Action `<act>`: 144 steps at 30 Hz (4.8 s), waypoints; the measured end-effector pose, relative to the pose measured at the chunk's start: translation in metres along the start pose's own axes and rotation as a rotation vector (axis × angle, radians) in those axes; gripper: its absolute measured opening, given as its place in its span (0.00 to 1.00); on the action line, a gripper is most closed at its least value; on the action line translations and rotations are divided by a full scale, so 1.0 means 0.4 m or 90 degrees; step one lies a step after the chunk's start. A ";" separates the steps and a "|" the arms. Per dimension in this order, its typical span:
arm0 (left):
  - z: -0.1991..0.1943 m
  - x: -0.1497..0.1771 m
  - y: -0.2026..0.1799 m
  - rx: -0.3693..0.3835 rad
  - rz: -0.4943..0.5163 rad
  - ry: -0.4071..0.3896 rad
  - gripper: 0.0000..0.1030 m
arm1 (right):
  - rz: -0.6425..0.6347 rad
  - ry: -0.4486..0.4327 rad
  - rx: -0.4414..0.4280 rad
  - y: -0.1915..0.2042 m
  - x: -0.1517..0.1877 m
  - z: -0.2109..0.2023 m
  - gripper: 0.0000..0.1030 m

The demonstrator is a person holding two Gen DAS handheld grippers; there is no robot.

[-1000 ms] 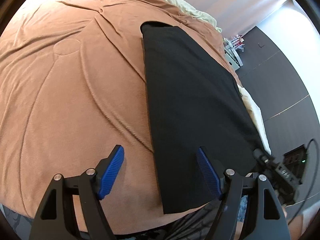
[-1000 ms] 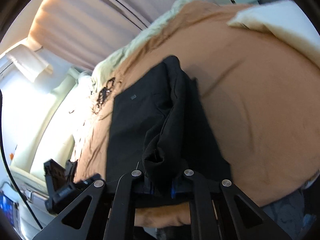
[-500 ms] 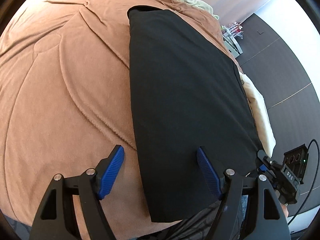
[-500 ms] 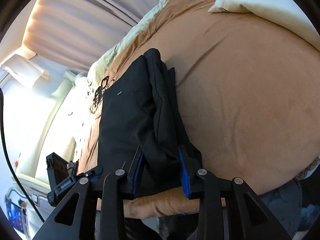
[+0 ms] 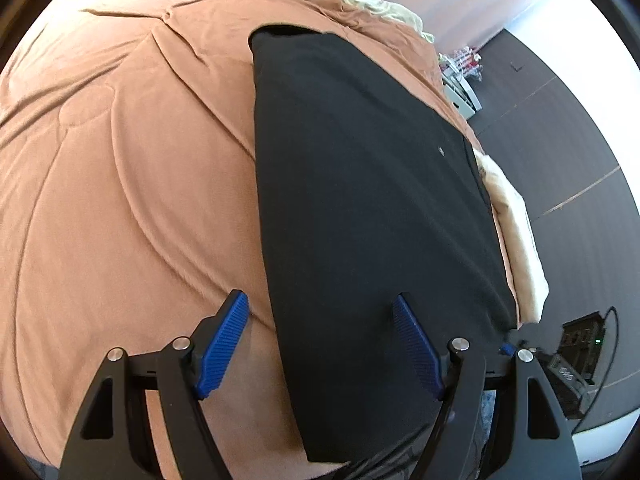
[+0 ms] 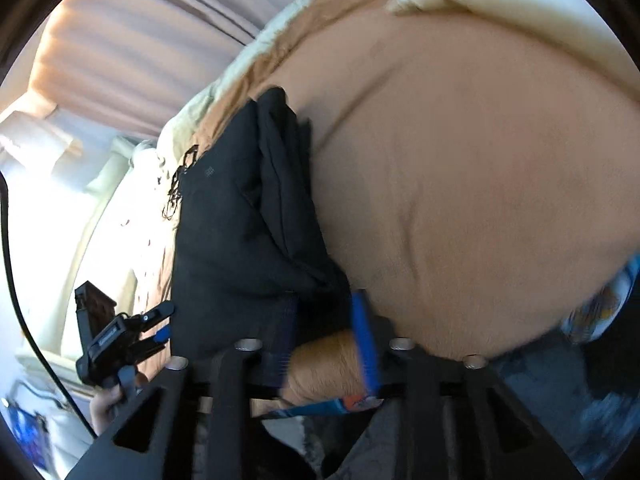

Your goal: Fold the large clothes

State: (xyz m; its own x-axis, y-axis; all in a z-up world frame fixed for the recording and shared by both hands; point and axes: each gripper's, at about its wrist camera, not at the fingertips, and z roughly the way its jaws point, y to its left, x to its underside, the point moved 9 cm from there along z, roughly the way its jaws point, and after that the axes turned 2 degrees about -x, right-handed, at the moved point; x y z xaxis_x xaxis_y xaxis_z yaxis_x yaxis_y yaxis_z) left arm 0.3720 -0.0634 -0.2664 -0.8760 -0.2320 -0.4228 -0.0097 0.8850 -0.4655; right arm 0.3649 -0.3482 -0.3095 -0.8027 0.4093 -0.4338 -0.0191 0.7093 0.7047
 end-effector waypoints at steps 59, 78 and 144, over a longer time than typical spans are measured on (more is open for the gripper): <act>0.033 -0.241 -0.052 -0.005 0.009 -0.036 0.33 | -0.154 0.185 -0.116 0.242 -0.306 0.361 0.17; -0.161 -0.250 -0.386 0.093 0.101 -0.137 0.24 | -0.229 0.007 -0.109 0.320 -0.425 -0.044 0.16; 0.691 -0.238 -1.017 0.038 0.289 0.108 0.76 | 0.002 -0.245 0.215 -0.473 -0.677 -0.585 0.75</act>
State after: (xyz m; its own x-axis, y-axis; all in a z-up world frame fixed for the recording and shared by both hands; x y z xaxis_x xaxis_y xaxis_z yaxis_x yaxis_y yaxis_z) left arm 0.5927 -0.5131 -0.2517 -0.8518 0.2454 -0.4629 0.4145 0.8561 -0.3087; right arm 0.4465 -0.7273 -0.1939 -0.5236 0.5481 -0.6523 0.2270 0.8277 0.5133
